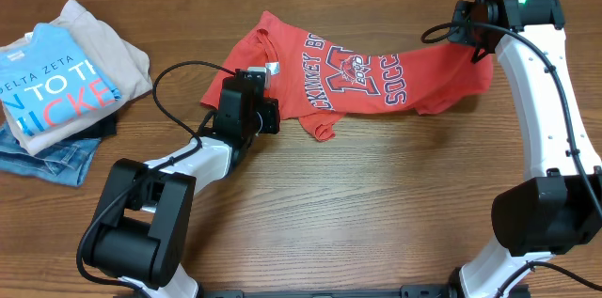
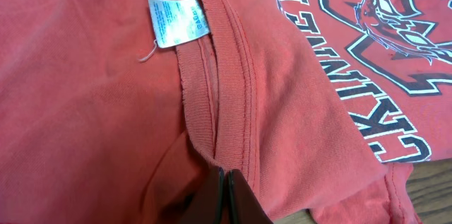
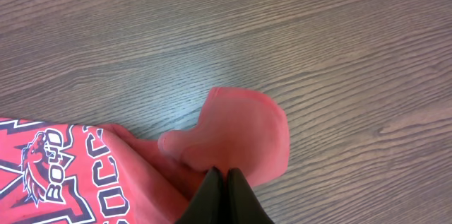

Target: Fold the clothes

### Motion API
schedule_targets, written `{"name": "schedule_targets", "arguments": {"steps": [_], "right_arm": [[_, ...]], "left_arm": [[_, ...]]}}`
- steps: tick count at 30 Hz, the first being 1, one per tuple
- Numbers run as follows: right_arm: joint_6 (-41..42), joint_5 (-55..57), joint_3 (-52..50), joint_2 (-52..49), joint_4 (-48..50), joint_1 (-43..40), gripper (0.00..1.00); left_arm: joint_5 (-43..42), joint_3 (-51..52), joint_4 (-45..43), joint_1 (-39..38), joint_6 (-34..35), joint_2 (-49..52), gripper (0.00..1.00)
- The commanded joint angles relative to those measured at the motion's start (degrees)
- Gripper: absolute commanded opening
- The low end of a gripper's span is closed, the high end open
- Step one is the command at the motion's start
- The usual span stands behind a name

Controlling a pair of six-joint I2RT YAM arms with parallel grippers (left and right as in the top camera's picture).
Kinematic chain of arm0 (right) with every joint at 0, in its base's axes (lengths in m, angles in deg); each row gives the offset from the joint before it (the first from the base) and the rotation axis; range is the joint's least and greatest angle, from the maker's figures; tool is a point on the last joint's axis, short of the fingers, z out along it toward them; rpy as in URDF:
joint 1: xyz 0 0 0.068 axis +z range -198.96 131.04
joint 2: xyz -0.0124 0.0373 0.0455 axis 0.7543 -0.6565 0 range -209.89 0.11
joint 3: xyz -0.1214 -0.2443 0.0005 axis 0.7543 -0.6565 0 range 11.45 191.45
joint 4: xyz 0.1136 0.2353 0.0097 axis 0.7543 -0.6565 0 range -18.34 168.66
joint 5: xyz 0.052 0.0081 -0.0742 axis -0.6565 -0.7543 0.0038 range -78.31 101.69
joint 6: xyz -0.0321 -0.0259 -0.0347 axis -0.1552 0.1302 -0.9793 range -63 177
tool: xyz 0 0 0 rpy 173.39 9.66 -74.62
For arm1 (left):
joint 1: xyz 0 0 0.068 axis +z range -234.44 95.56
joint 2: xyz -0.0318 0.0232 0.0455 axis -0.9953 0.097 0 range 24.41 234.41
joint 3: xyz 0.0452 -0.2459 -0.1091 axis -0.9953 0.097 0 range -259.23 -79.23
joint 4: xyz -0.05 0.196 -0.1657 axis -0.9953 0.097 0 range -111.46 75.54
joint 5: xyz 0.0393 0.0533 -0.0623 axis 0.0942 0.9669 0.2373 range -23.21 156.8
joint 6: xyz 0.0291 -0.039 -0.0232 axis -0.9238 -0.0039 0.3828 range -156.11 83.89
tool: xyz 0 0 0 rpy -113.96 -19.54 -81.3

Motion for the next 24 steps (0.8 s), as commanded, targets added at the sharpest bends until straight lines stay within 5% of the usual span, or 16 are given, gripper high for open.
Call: {"name": "schedule_targets", "arguments": {"steps": [1,10,11,13,24], "right_arm": [[0.26,0.15,0.28,0.98,0.59,-0.17,0.04],[0.22,-1.16,0.17,0.46,9.18,-1.29,0.04],[0.09,-1.84,0.11,0.15,10.43,-1.42,0.09],[-0.98,-5.27,0.07,-0.92,12.22,-2.01,0.36],[-2.05,-11.30,-5.16,-4.13,1.60,-2.03,0.41]], "left_arm": [[-0.33,-0.48,-0.02,-0.02,0.17,-3.58,0.04],[13.53,-0.48,9.79,11.08,1.42,-26.91,0.04],[14.03,-0.48,10.08,12.76,1.68,-28.52,0.04],[12.24,-0.48,11.45,17.92,3.56,-32.26,0.04],[6.93,-0.46,20.72,21.77,2.91,-27.34,0.04]]}}
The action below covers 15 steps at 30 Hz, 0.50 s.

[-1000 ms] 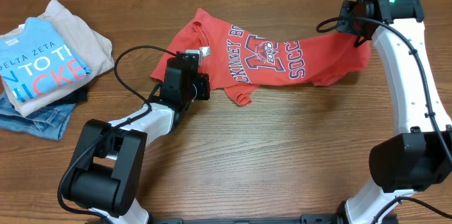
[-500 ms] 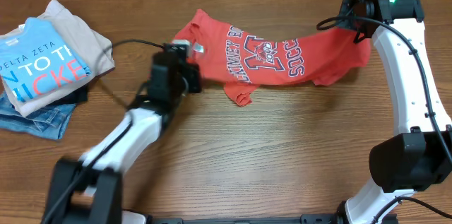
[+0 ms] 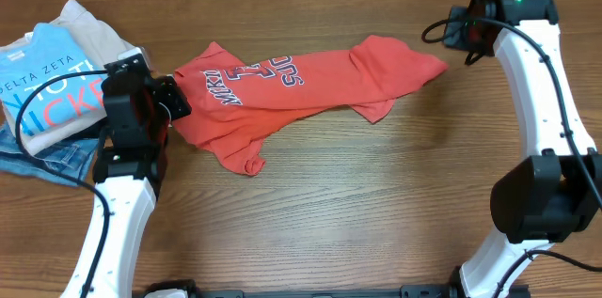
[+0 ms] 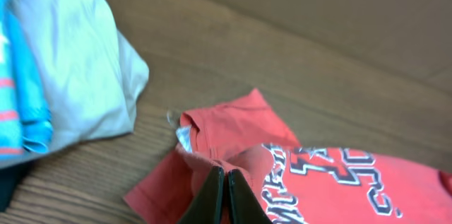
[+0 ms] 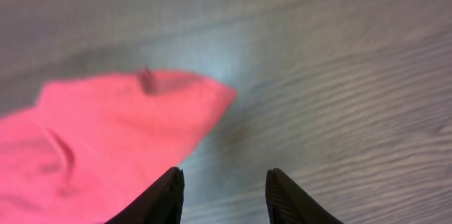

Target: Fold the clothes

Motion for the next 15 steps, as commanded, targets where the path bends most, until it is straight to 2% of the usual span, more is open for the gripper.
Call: {"name": "schedule_targets", "arguments": {"steps": [1,4,9,15], "right_arm": [[-1.42,-3.80,-4.66,-0.26,1.42,-0.11,0.41],[-1.55,-4.13,-10.62,-0.26,7.34,-0.11,0.41],[-1.53,-4.35,-22.27,-1.27,23.15,-0.11,0.37],[-1.49,-7.91,-26.47,-6.12,32.52,-0.11,0.38]], "left_arm": [[-0.90,-0.22,0.79,0.00,0.15,3.10,0.04],[-0.87,-0.22,1.99,0.00,-0.02,4.96,0.04],[-0.90,-0.22,3.80,0.00,-0.28,5.57,0.04],[-0.90,-0.22,3.74,0.00,-0.26,5.57,0.04]]}}
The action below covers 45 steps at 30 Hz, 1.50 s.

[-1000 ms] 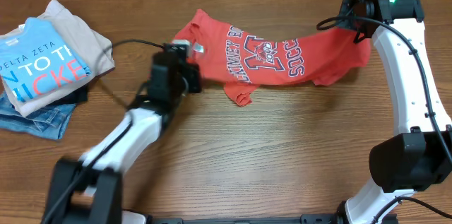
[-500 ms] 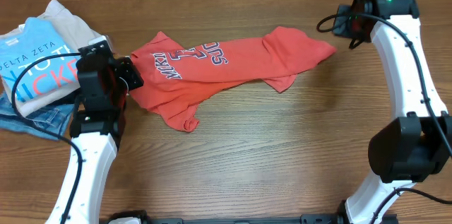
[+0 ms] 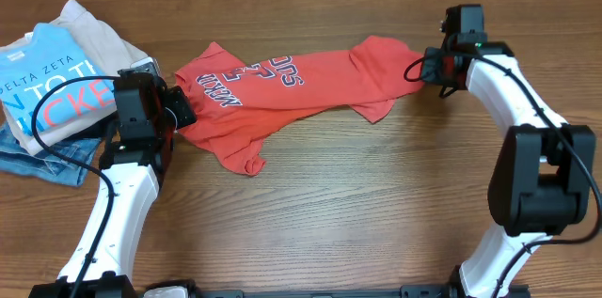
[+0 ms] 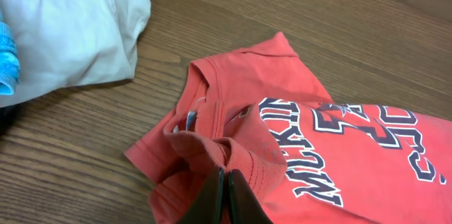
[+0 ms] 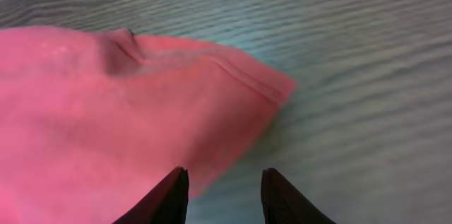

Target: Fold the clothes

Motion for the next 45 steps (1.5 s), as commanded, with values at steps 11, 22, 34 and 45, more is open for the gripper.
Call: {"name": "schedule_targets", "arguments": {"steps": [11,22,34,45], "right_arm": [[-0.20,-5.90,-0.52,-7.61,2.19,-0.11,0.04],[-0.17,2.47,21.53,15.63,-23.28,-0.17,0.04],[0.00,2.71,26.88,14.95,-34.71,-1.73,0.04],[0.04,3.50,26.88,12.79,-34.38,-1.73,0.04]], "left_arm": [[-0.42,-0.26,-0.02,0.00,-0.28,0.28,0.04],[-0.87,-2.43,2.84,0.11,-2.84,-13.40,0.04],[5.95,-5.20,-0.68,0.04,-2.84,-6.69,0.04],[5.57,-5.20,-11.74,0.00,-2.78,-1.66,0.04]]}}
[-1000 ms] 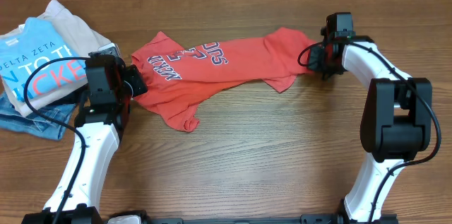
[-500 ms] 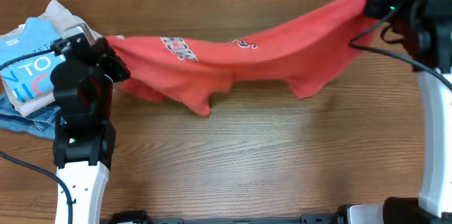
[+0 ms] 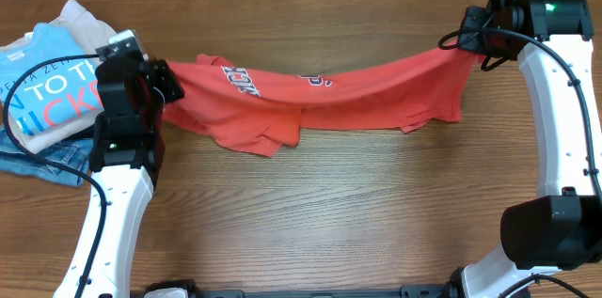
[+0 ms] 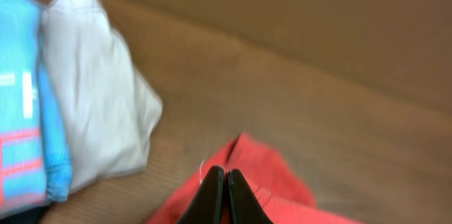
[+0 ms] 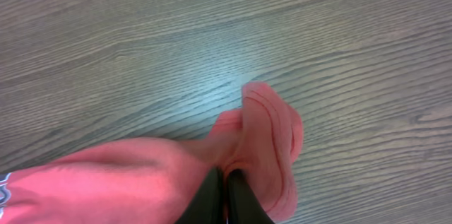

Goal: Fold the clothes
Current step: 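Pull the shirt taut between both grippers across the table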

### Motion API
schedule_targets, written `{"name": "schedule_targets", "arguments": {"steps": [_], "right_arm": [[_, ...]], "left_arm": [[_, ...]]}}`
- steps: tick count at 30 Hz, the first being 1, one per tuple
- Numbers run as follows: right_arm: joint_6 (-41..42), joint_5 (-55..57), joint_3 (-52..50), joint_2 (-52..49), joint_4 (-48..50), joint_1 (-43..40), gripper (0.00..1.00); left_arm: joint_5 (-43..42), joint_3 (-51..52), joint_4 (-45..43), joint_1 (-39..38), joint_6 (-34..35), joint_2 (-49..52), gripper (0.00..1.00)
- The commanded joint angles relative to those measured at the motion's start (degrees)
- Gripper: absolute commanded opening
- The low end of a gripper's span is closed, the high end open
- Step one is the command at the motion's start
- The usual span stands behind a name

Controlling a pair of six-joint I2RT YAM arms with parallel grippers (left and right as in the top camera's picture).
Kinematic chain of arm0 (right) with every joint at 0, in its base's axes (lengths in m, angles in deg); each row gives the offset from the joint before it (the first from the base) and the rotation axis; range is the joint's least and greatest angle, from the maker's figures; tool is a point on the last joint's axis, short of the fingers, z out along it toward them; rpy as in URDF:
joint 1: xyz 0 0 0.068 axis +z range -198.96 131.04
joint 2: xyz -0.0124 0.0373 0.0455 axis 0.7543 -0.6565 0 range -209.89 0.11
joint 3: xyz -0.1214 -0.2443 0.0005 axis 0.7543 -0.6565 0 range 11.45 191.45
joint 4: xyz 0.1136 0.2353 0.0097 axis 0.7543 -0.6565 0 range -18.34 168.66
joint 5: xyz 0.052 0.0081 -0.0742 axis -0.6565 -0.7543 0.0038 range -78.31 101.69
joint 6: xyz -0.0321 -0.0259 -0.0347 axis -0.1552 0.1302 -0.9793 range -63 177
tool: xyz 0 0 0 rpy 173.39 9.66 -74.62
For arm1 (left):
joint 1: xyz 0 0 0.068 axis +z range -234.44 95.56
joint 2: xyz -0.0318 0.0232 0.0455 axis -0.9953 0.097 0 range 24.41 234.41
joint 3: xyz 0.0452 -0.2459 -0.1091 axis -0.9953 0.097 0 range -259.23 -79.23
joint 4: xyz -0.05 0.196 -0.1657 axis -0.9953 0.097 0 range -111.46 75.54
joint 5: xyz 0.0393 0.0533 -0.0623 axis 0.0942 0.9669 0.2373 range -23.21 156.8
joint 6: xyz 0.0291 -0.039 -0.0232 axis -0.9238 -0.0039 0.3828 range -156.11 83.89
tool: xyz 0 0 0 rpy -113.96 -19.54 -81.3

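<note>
A red T-shirt (image 3: 320, 96) with dark lettering hangs stretched between both arms above the wooden table, sagging in the middle with its lower folds near the wood. My left gripper (image 3: 162, 86) is shut on its left end, seen as red cloth (image 4: 268, 189) around the black fingers (image 4: 215, 199). My right gripper (image 3: 473, 46) is shut on the right end, where a red hem (image 5: 265, 146) bunches round the fingers (image 5: 212, 199).
A pile of folded clothes (image 3: 52, 82) lies at the table's left: a blue printed shirt, beige cloth and jeans, also seen as white and blue cloth (image 4: 70, 104). The wooden table (image 3: 329, 204) stretches in front of the shirt.
The right gripper, then open beside the shirt's right end, is now shut on it. Both ends are higher and farther apart, so the shirt is stretched in the air.
First both grippers were shut on the shirt, which lay at the back of the table. Then the shirt lay farther left with the right gripper open and the left still holding. Now both hold it, pulled out long between them.
</note>
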Motion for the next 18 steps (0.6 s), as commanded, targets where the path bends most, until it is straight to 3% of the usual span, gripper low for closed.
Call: {"name": "schedule_targets", "arguments": {"steps": [1,3,4,5,6,13,14,17,18], "right_arm": [[0.20,1.01,0.79,1.51,0.37,-0.24,0.04],[0.20,1.01,0.79,1.33,0.37,-0.24,0.04],[0.20,1.01,0.79,1.29,0.37,-0.24,0.04],[0.20,1.01,0.79,1.27,0.35,-0.24,0.04],[0.17,1.03,0.79,1.27,0.37,-0.24,0.04],[0.17,1.03,0.79,1.20,0.83,-0.24,0.04],[0.17,1.03,0.79,1.20,0.90,-0.24,0.04],[0.17,1.01,0.79,1.20,1.09,-0.24,0.04],[0.17,1.01,0.79,1.20,1.11,-0.24,0.04]], "left_arm": [[1.11,-0.57,-5.79,0.00,-0.68,2.86,0.07],[-0.50,-0.57,-8.20,-0.02,0.50,7.26,0.35],[-2.19,-0.57,-8.09,-0.02,0.63,9.73,0.59],[-4.31,-0.57,-7.28,-0.02,0.61,12.02,0.93],[-5.53,-0.57,-6.16,-0.02,0.61,13.29,1.00],[-14.67,-0.57,12.79,-0.11,0.63,14.99,0.96],[-15.13,-0.55,14.97,-0.31,0.63,14.99,0.89],[-15.63,-0.52,18.67,-1.81,0.61,15.19,0.47],[-15.61,-0.39,19.17,-3.13,0.61,15.58,0.40]]}}
